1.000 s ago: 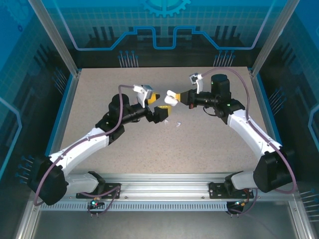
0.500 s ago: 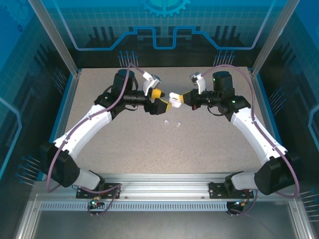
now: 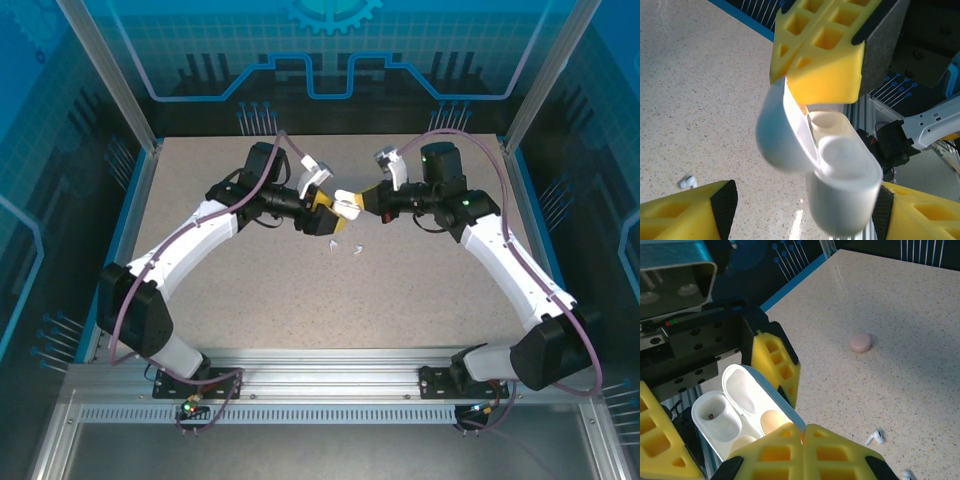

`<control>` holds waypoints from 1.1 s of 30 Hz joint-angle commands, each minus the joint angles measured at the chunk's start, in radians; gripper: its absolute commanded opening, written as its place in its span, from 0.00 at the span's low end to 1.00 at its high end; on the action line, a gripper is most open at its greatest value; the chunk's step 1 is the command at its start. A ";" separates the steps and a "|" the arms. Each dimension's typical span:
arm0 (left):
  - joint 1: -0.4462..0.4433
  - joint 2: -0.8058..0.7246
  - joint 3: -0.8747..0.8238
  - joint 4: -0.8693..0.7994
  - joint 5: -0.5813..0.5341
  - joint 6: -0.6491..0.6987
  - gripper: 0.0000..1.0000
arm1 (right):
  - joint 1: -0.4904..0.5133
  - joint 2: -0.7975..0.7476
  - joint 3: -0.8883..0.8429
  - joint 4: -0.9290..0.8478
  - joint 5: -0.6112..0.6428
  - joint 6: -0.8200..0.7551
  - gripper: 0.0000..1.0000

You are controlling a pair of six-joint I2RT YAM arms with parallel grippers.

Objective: Insert wireless bluetooth earbuds into charging case

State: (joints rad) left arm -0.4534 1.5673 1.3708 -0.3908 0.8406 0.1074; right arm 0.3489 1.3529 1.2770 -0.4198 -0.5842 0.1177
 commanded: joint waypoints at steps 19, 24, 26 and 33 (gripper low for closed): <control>-0.021 0.015 0.016 0.095 0.057 -0.026 0.46 | 0.024 0.024 0.036 -0.027 -0.006 -0.026 0.00; -0.021 0.008 0.007 0.113 0.058 -0.031 0.35 | 0.023 0.023 0.034 -0.028 -0.002 -0.026 0.00; -0.022 0.006 0.005 0.115 0.060 -0.032 0.28 | 0.023 0.023 0.036 -0.028 -0.001 -0.027 0.00; -0.022 -0.001 -0.009 0.122 0.060 -0.029 0.13 | 0.024 0.024 0.040 -0.027 0.004 -0.023 0.00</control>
State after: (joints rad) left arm -0.4713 1.5963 1.3773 -0.3069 0.8654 0.0776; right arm 0.3599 1.3750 1.2861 -0.4347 -0.5606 0.1036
